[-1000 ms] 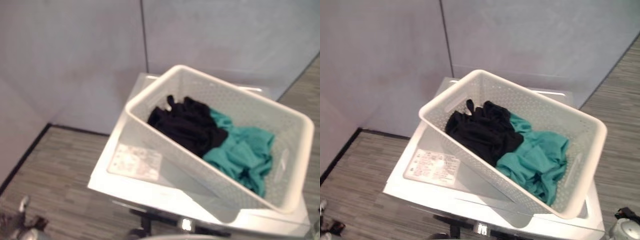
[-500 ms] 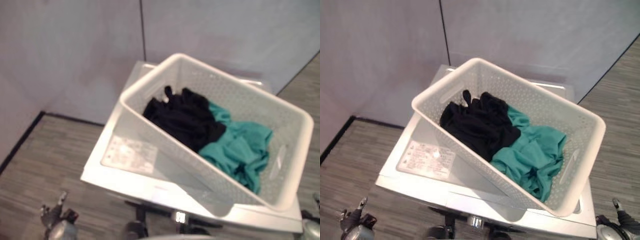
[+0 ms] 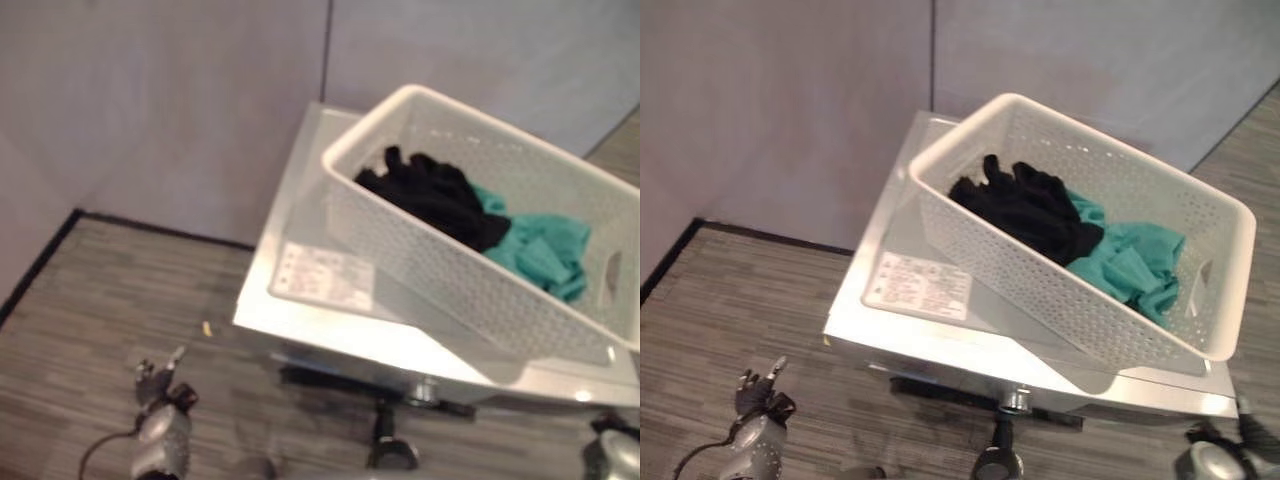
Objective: Grab the laundry basket,head to the washer,open it,put in the laundry and shut it.
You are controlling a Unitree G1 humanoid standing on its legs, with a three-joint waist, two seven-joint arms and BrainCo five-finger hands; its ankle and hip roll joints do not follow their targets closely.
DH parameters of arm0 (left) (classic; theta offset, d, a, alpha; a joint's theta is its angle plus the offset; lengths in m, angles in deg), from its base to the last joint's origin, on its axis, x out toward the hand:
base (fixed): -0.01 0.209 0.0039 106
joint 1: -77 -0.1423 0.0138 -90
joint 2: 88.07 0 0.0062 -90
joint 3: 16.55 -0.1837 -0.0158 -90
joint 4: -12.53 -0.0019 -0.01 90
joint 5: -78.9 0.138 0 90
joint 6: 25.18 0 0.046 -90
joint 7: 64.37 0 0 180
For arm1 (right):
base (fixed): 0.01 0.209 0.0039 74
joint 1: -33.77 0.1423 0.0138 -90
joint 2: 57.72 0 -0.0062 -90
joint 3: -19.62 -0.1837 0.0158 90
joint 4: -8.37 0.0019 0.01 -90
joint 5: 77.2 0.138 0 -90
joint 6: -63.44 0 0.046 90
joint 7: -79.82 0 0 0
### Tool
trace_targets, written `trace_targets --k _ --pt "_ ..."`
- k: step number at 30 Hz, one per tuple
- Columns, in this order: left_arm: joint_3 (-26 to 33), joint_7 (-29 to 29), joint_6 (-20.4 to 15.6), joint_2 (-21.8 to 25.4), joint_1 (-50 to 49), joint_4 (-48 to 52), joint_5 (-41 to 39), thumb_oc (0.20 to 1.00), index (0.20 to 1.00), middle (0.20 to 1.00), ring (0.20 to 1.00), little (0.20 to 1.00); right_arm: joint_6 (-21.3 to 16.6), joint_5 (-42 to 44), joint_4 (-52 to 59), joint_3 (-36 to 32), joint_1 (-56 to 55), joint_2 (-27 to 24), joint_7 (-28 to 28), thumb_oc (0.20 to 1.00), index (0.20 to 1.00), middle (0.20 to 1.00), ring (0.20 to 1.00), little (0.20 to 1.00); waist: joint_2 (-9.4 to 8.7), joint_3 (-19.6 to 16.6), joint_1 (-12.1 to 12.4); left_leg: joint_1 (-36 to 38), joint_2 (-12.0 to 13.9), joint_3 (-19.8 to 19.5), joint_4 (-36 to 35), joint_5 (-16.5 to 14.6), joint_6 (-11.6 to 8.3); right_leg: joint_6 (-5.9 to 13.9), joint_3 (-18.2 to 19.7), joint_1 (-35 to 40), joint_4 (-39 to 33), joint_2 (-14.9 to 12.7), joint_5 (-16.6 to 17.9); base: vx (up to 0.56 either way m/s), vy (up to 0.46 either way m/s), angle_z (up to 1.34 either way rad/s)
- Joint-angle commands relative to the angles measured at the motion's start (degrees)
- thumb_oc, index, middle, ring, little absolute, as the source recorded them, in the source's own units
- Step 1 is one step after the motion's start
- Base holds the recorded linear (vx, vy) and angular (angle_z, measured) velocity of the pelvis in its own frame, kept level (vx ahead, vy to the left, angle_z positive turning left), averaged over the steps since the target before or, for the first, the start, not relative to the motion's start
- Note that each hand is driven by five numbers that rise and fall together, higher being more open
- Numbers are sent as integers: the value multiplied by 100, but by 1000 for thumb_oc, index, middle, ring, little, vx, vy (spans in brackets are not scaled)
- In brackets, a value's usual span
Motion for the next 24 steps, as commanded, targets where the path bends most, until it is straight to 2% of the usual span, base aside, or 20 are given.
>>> trace_targets --k 1,2,4,5,6,8,9,11,13,17,20,21,22,23,24 --pt "242 110 -58 210 164 348 502 1000 1000 1000 1000 1000 -242 -444 563 772 673 23 124 1000 1000 1000 1000 1000 365 104 360 1592 91 -86 -1318 -175 218 413 -88 -958 -433 340 -34 -241 289 -59" --pt "245 110 -58 212 167 348 503 1000 1000 1000 1000 1000 -241 -445 565 772 676 26 124 1000 1000 1000 1000 1000 347 104 357 1588 73 -89 -1325 -162 222 415 -81 -969 -428 322 -31 -249 264 -46" --pt "215 121 -45 264 161 431 553 1000 1000 1000 1000 1000 -198 -463 581 881 876 40 124 1000 1000 1000 1000 1000 451 209 377 1494 -5 -63 -1304 -54 299 390 -40 -1066 -55 180 -149 -241 171 -38" --pt "165 114 -49 341 159 525 644 1000 1000 1000 1000 1000 -200 -485 666 912 897 85 144 1000 1000 1000 1000 1000 520 251 355 1333 -110 -159 -1300 87 392 319 400 -971 409 192 -270 -292 176 2" --pt "132 123 -48 366 164 565 676 1000 1000 1000 1000 1000 -243 -498 743 879 891 93 174 1000 1000 1000 1000 1000 561 233 348 1261 -149 -215 -1319 141 436 307 610 -852 577 236 -355 -307 149 21" --pt "117 156 -33 398 146 608 711 1000 1000 1000 1000 1000 -287 -447 739 835 882 121 246 1000 1000 1000 1000 1000 551 200 363 1179 -208 -244 -1373 262 459 279 753 -779 750 218 -406 -183 40 37" --pt "141 194 10 442 76 649 707 1000 1000 1000 1000 1000 -331 -419 781 816 893 134 307 1000 1000 1000 1000 1000 570 101 445 1047 -215 -258 -1430 380 503 252 845 -569 906 195 -518 -189 -22 38" --pt "189 204 54 479 29 647 684 1000 1000 1000 1000 1000 -358 -428 861 827 902 158 331 1000 1000 1000 1000 1000 565 15 533 963 -211 -231 -1459 453 518 249 800 -444 964 144 -562 -174 -55 18" --pt "270 235 140 504 -62 586 619 1000 1000 1000 1000 1000 -355 -353 862 843 940 212 402 1000 1000 1000 1000 1000 519 -168 728 748 -178 -160 -1519 616 534 245 714 -106 999 58 -668 -189 -113 -20" --pt "372 290 209 514 -194 488 560 1000 1000 1000 1000 1000 -305 -358 938 947 962 252 511 1000 1000 1000 1000 1000 419 -397 952 552 -113 19 -1628 819 500 291 518 260 960 -47 -663 -143 -138 -44" --pt "385 308 213 531 -235 455 526 1000 1000 1000 1000 1000 -270 -384 991 964 957 249 520 1000 1000 1000 1000 1000 368 -435 993 473 -64 45 -1645 929 446 338 537 305 1094 -7 -638 -120 -201 -28" --pt "367 311 222 548 -205 415 513 1000 1000 1000 1000 1000 -236 -450 1096 1001 927 242 516 1000 1000 1000 1000 1000 297 -451 1032 354 3 56 -1621 1019 376 356 579 444 1055 86 -835 -79 -170 -22" --pt "363 310 221 554 -204 413 513 1000 1000 1000 1000 1000 -228 -456 1110 997 919 253 512 1000 1000 1000 1000 1000 292 -453 1030 349 7 49 -1612 1017 366 349 569 450 1054 90 -846 -107 -244 -6" --pt "364 315 225 556 -204 404 533 1000 1000 1000 1000 1000 -215 -497 1165 1001 905 249 511 1000 1000 1000 1000 1000 258 -465 1049 311 49 24 -1601 1047 330 346 598 521 996 152 -997 -109 -312 4" --pt "354 302 226 568 -200 400 516 1000 1000 1000 1000 1000 -181 -568 1323 1089 896 277 492 1000 1000 1000 1000 1000 227 -428 1085 261 231 30 -1554 1138 169 283 472 622 888 283 -1337 -162 -467 9"
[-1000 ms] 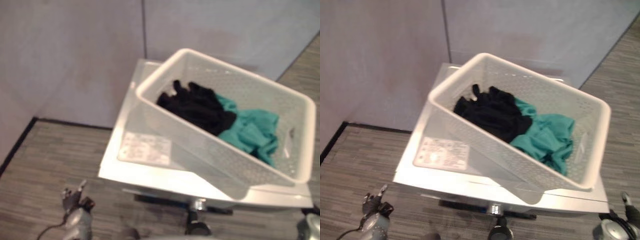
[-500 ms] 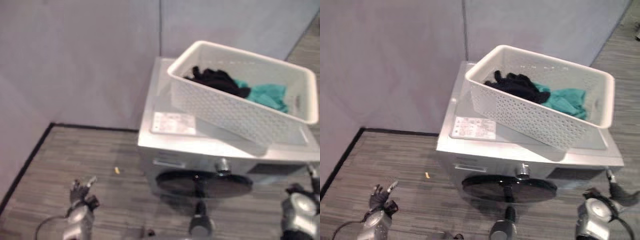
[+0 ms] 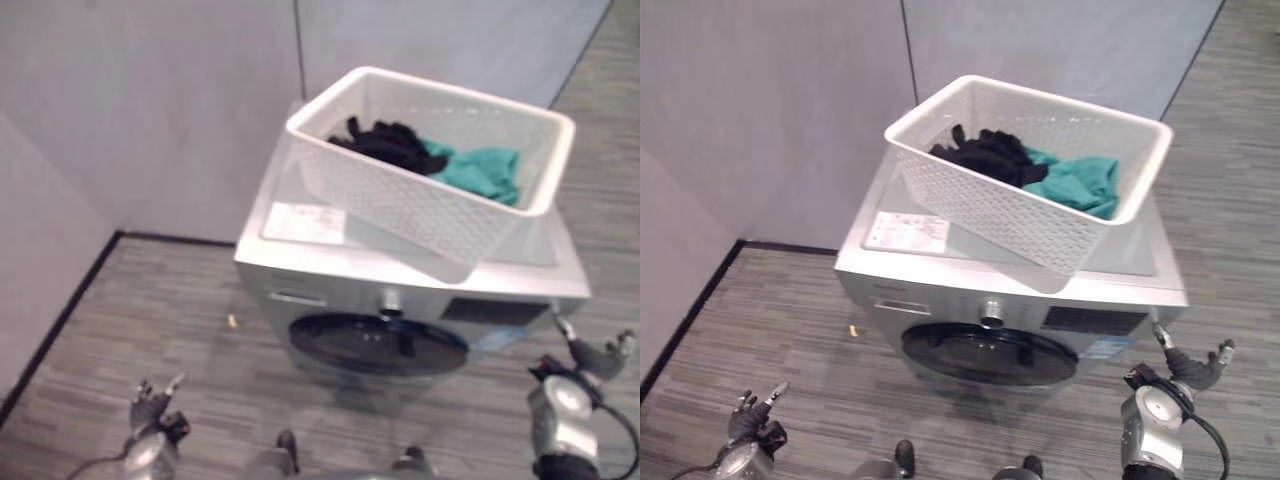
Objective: Grab the laundry basket,head to the washer,open it,put in the laundry and shut it.
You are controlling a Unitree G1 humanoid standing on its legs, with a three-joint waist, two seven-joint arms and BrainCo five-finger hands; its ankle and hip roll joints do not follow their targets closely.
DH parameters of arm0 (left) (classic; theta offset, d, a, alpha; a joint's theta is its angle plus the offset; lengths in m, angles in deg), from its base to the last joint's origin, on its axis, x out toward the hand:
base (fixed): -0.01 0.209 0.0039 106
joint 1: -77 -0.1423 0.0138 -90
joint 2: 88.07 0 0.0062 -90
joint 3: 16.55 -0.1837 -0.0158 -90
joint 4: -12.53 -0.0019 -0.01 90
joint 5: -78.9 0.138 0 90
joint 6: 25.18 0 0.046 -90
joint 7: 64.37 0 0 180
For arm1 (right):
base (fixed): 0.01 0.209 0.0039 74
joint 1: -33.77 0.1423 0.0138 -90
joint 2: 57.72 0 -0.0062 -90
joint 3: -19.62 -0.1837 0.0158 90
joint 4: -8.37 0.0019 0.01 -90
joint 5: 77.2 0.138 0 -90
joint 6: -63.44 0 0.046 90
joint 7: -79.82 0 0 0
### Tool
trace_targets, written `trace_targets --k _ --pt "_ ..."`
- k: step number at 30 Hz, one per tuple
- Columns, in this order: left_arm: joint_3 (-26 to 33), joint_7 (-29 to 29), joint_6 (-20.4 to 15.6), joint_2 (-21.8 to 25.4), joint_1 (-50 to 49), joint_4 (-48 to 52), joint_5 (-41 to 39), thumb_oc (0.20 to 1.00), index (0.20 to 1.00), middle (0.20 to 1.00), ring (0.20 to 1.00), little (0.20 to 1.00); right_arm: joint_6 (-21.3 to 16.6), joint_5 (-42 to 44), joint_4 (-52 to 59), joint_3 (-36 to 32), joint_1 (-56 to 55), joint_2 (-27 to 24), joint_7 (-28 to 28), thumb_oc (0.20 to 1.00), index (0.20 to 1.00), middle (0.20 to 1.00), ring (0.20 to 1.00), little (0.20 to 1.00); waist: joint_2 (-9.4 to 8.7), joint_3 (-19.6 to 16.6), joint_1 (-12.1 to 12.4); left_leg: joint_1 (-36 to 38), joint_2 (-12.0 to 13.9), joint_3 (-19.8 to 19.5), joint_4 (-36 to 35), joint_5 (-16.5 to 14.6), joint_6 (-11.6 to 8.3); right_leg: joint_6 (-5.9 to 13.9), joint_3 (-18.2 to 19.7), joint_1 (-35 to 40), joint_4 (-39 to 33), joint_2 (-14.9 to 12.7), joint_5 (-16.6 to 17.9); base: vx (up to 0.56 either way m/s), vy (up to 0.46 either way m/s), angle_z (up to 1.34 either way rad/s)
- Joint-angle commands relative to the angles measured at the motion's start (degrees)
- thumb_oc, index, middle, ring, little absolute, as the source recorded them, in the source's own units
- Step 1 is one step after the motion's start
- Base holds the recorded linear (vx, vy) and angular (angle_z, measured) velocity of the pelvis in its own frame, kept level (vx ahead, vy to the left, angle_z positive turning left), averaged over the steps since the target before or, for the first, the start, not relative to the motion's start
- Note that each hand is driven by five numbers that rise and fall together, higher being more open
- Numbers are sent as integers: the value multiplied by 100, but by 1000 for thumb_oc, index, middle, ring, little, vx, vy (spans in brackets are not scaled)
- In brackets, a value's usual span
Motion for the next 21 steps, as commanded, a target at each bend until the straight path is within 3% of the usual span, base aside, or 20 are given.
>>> trace_targets --k 1,4,7,8,13,14,15,18,21 --pt "74 -60 -181 552 108 194 30 1000 1000 1000 1000 1000 -176 -367 449 -116 600 -124 77 1000 1000 1000 1000 1000 -284 -208 396 374 -230 127 257 -669 295 49 108 126 844 -433 -435 -170 -495 0" --pt "73 -70 -178 508 65 220 -51 1000 1000 1000 1000 1000 -151 -443 647 21 592 -98 117 1000 1000 1000 1000 1000 -295 -128 422 276 26 98 292 -447 120 -57 -17 217 663 -213 -657 -80 -224 -1" --pt "73 -70 -178 507 64 221 -51 1000 1000 1000 1000 1000 -150 -444 649 21 591 -98 117 1000 1000 1000 1000 1000 -291 -125 416 278 29 91 291 -446 118 -59 -26 227 656 -208 -654 -163 -203 9" --pt "-80 -153 -147 333 208 173 -183 1000 1000 1000 1000 1000 -111 -590 1122 284 569 -198 -6 1000 1000 1000 1000 1000 -266 105 415 -215 596 111 -83 647 -335 -303 -374 268 94 267 -766 -529 -533 10" --pt "-187 -46 -233 222 271 209 -104 1000 1000 1000 1000 1000 54 -1302 1434 621 495 -515 159 1000 1000 1000 1000 1000 -334 119 208 218 571 43 518 12 -241 -437 -504 49 -88 295 -517 -271 -160 46" --pt "-186 -46 -233 218 270 212 -102 1000 1000 1000 1000 1000 56 -1305 1438 621 496 -517 159 1000 1000 1000 1000 1000 -335 112 202 196 562 41 510 42 -233 -438 -508 31 -98 289 -487 -102 54 -12" --pt "-228 -46 -216 196 251 264 -36 1000 1000 1000 1000 1000 147 -1515 1540 619 269 -528 226 1000 1000 1000 1000 1000 -272 -18 55 564 636 235 343 -50 -190 -452 -569 -29 -132 354 -456 -81 67 7" --pt "-259 -35 -170 142 284 281 40 1000 1000 1000 1000 1000 348 -1816 1526 595 -99 -541 319 1000 1000 1000 1000 1000 -195 -170 -99 730 769 653 -84 -43 -221 -433 -707 1 -251 415 -424 -24 69 46" --pt "-259 11 -146 110 220 320 124 1000 1000 1000 1000 1000 488 -2091 1468 548 -499 -523 390 1000 1000 1000 1000 1000 -110 -252 -182 926 755 698 -523 1 -275 -375 -755 87 -366 407 -328 3 104 21"
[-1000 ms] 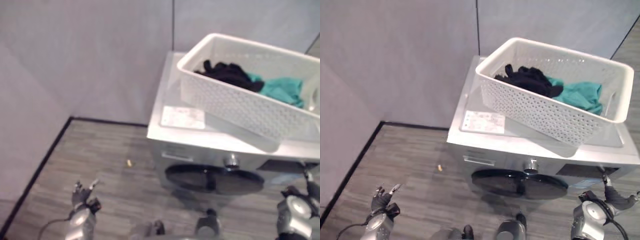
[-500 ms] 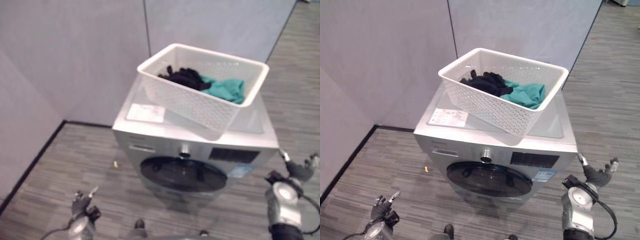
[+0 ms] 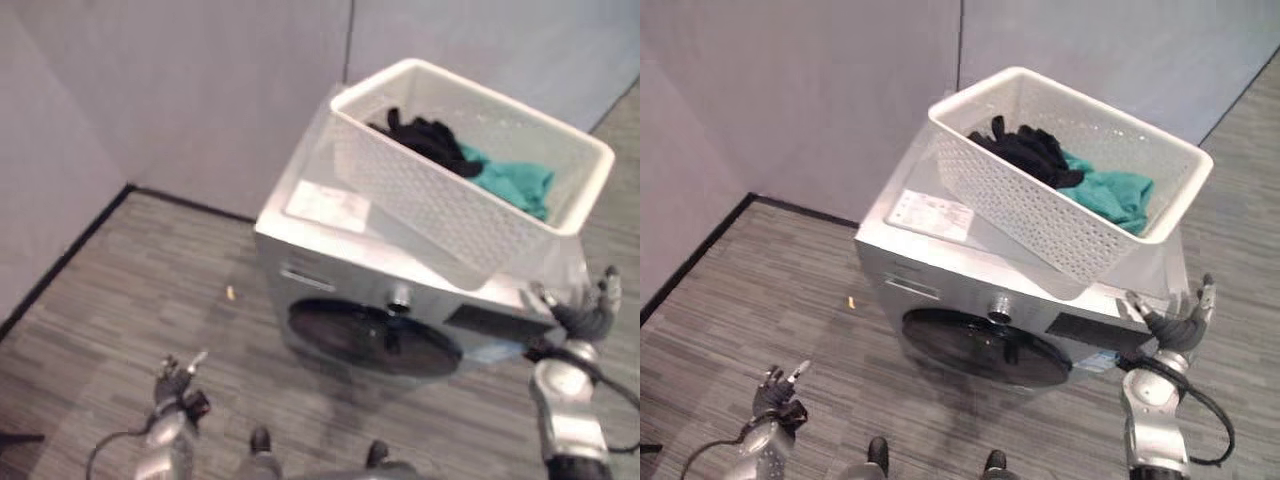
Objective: Grab the laundry basket,head to the washer,open it,put in the laundry and shut it.
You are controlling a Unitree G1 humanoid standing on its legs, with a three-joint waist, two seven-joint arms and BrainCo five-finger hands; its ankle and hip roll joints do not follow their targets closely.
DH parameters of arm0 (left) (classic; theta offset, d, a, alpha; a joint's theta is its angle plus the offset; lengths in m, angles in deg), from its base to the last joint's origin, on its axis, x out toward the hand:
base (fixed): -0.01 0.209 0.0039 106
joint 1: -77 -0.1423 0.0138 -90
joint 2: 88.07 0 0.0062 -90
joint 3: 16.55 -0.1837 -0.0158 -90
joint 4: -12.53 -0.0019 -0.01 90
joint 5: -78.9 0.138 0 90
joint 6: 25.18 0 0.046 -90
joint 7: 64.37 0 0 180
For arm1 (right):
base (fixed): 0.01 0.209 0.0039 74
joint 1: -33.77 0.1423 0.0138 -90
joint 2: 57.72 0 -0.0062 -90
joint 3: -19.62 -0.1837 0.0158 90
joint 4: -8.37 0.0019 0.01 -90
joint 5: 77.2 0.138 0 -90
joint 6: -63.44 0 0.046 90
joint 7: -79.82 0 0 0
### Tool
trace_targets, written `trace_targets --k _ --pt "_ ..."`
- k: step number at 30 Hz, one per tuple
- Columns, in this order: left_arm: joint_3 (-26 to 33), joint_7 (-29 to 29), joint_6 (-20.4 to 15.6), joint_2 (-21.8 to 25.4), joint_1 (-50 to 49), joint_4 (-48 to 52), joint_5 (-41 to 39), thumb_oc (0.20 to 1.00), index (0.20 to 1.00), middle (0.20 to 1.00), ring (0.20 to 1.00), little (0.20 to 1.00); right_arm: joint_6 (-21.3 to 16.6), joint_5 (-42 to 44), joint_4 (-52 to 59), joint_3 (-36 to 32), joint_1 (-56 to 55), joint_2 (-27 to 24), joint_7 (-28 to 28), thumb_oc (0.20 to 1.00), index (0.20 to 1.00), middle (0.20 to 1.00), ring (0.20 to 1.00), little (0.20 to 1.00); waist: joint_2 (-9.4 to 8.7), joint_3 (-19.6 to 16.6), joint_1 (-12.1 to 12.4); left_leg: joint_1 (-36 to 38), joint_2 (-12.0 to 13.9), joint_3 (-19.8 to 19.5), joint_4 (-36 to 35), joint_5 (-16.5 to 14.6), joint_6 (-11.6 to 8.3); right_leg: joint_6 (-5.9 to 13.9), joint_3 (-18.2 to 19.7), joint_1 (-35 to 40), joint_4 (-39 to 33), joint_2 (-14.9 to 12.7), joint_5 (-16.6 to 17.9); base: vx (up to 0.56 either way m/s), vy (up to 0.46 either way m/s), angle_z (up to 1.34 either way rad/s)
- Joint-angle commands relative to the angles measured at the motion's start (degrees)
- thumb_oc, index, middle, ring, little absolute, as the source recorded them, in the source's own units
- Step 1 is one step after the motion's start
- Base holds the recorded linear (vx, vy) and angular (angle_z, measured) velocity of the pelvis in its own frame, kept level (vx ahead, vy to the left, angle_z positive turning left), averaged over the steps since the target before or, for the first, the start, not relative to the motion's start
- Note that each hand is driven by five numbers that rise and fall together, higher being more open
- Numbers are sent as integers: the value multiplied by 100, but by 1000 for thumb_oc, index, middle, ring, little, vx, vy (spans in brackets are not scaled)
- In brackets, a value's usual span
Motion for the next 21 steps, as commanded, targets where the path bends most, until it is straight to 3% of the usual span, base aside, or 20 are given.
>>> trace_targets --k 1,10,17,21 --pt "51 67 -138 40 57 -20 298 1000 1000 1000 1000 1000 82 -493 127 -193 -188 -224 162 1000 1000 1000 1000 1000 382 -265 -24 473 627 -155 217 -318 -135 178 96 -155 222 90 -558 -21 214 9" --pt "260 228 -131 -48 -372 -116 340 1000 1000 1000 1000 1000 163 -1524 818 -816 -1573 113 302 1000 1000 1000 1000 1000 371 -100 -494 699 287 155 26 -564 64 451 545 -475 370 -189 -265 -16 114 -10" --pt "129 305 -138 -98 -469 -84 298 1000 1000 1000 1000 1000 146 -1502 798 -737 -1530 94 333 1000 1000 1000 1000 1000 349 -119 -589 845 209 426 29 -643 142 504 828 -606 334 -193 -125 1 36 -37" --pt "22 333 -135 -71 -507 -44 350 1000 1000 1000 1000 1000 110 -1475 890 -628 -1441 3 392 1000 1000 1000 1000 1000 320 -134 -587 858 289 430 162 -662 123 456 963 -630 325 -111 -170 16 -47 -9"
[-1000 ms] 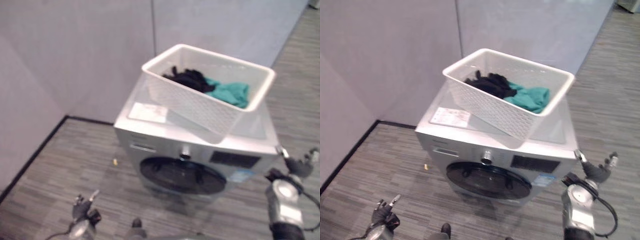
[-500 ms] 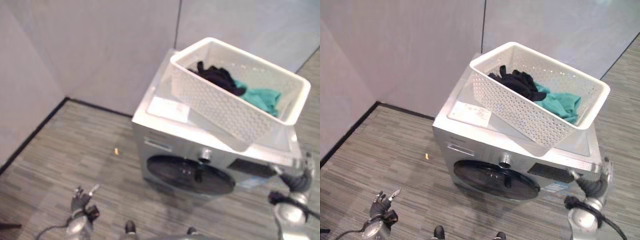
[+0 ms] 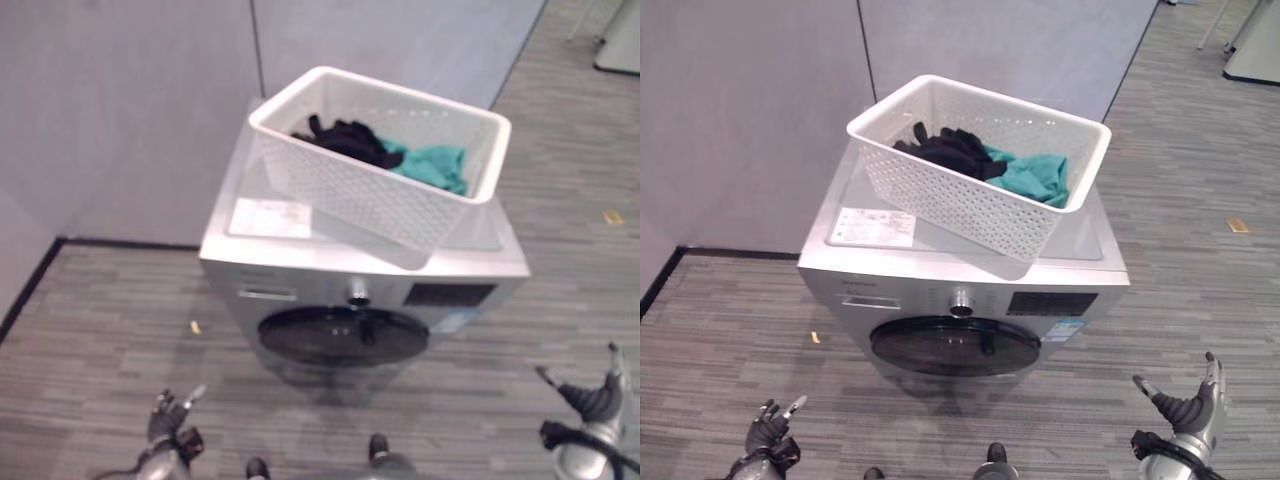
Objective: Grab the laundry basket,head to the washer,open it,put in the laundry and shut it.
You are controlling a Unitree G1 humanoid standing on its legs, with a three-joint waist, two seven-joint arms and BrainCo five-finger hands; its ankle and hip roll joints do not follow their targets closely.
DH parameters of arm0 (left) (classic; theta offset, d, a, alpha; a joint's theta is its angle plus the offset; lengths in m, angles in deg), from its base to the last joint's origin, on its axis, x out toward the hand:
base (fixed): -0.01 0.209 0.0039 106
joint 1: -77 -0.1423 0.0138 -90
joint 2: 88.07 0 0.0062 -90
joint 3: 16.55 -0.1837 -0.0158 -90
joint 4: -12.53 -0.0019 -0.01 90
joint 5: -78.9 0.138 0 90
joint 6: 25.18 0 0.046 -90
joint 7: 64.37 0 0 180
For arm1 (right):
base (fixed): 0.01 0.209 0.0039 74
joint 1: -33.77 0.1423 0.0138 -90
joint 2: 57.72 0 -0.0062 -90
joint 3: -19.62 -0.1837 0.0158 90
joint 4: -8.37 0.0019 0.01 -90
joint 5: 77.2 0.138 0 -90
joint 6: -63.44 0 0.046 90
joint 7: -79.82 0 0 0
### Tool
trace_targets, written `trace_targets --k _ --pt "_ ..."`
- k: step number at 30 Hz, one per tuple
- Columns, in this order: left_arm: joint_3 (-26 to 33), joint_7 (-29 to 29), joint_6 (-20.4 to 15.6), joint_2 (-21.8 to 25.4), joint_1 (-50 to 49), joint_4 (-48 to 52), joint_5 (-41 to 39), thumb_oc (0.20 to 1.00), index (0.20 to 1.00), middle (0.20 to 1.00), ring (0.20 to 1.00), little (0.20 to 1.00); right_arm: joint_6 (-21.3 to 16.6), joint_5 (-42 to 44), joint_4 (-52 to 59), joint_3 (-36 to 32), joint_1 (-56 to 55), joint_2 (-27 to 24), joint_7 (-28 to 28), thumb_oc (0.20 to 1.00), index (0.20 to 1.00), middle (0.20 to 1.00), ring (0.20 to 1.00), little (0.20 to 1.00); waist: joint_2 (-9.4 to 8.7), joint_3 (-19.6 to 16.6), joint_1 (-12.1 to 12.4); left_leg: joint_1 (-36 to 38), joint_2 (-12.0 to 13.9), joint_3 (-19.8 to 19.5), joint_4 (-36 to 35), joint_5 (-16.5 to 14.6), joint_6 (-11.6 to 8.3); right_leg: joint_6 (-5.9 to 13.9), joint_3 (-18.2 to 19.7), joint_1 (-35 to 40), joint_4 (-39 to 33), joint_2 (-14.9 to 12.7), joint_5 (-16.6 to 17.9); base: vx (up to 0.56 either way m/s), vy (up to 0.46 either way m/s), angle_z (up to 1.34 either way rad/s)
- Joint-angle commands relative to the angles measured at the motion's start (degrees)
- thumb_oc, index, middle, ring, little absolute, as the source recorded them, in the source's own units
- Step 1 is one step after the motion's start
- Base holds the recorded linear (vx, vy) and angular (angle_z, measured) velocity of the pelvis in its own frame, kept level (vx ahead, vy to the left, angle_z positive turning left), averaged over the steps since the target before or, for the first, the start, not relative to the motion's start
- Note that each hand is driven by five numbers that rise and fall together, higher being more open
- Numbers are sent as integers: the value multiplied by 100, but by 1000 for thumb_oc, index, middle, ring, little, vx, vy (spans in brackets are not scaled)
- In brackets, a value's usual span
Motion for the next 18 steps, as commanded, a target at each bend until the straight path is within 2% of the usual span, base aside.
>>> trace_targets --k 1,3,4,6,7,8,9,11,12,13,14,15,16,17,18 --pt "150 43 -236 118 340 -154 126 1000 1000 1000 1000 1000 -273 -171 312 -296 529 -509 -43 1000 1000 1000 1000 1000 255 52 157 510 396 -256 343 -615 177 -35 58 -325 340 31 -248 -33 -81 0" --pt "149 35 -246 106 351 -157 110 1000 1000 1000 1000 1000 -289 -195 283 -259 586 -563 -55 1000 1000 1000 1000 1000 261 71 171 471 432 -256 384 -603 158 -43 49 -318 290 61 -245 -73 -60 -2" --pt "108 13 -280 97 368 -41 111 1000 1000 1000 1000 1000 -308 -198 198 -94 776 -652 -76 1000 1000 1000 1000 1000 248 99 247 357 490 -272 372 -471 101 -38 12 -300 135 112 -229 -138 -63 -1" --pt "-15 -48 -330 180 574 77 134 1000 1000 1000 1000 1000 -332 -86 163 59 889 -712 -104 1000 1000 1000 1000 1000 168 215 359 5 558 -510 542 -304 -23 -89 -52 -278 82 132 -248 -182 -67 -2" --pt "-14 -50 -330 184 587 76 133 1000 1000 1000 1000 1000 -337 -83 154 57 903 -710 -106 1000 1000 1000 1000 1000 157 212 346 -42 550 -531 561 -279 -20 -98 -67 -300 75 123 -223 -168 -32 6" --pt "-41 -63 -370 211 703 145 111 1000 1000 1000 1000 1000 -353 -48 217 99 921 -756 -66 1000 1000 1000 1000 1000 110 264 375 -181 544 -717 698 -323 -42 -119 -120 -335 81 95 -204 -175 -8 25" --pt "-57 -57 -415 235 797 275 92 1000 1000 1000 1000 1000 -368 -58 221 141 978 -848 -29 1000 1000 1000 1000 1000 67 303 387 -219 516 -929 970 -556 -30 -131 -163 -401 94 51 -162 -224 8 36" --pt "-142 13 -430 244 853 469 126 1000 1000 1000 1000 1000 -443 -88 213 192 1098 -967 -6 1000 1000 1000 1000 1000 70 363 350 -197 551 -1110 1419 -825 -43 -146 -284 -556 179 -21 -129 -219 136 49" --pt "-187 140 -445 270 744 764 202 1000 1000 1000 1000 1000 -532 -105 226 179 1213 -1071 -4 1000 1000 1000 1000 1000 165 370 310 76 546 -1209 1514 -1078 -70 -118 -323 -760 290 -52 -87 -169 292 23" --pt "-243 166 -423 265 714 819 188 1000 1000 1000 1000 1000 -541 -136 239 136 1260 -1072 -49 1000 1000 1000 1000 1000 214 333 246 312 460 -1206 1320 -1372 11 -77 -325 -860 341 -118 -10 -109 244 -2" --pt "-244 166 -421 263 714 824 188 1000 1000 1000 1000 1000 -540 -136 241 133 1260 -1073 -49 1000 1000 1000 1000 1000 199 336 245 313 435 -1204 1299 -1344 22 -75 -320 -870 342 -140 9 -41 171 1" --pt "-253 177 -407 267 718 867 173 1000 1000 1000 1000 1000 -524 -120 235 102 1342 -1054 -87 1000 1000 1000 1000 1000 213 325 244 372 333 -1213 1268 -1501 93 -32 -273 -900 350 -208 99 -105 246 19" --pt "-297 212 -382 314 759 867 214 1000 1000 1000 1000 1000 -426 -324 278 102 1583 -1093 -126 1000 1000 1000 1000 1000 225 318 260 370 91 -1187 1272 -1705 225 81 -236 -974 363 -408 331 -128 330 17" --pt "-299 240 -357 319 765 859 243 1000 1000 1000 1000 1000 -393 -402 273 103 1722 -1108 -163 1000 1000 1000 1000 1000 235 320 295 374 -18 -1137 1271 -1760 307 127 -233 -997 370 -492 402 -115 258 8" --pt "-299 240 -357 319 765 859 243 1000 1000 1000 1000 1000 -393 -402 273 103 1722 -1108 -163 1000 1000 1000 1000 1000 235 320 295 374 -18 -1137 1271 -1760 307 127 -233 -997 370 -492 402 -77 166 -22"
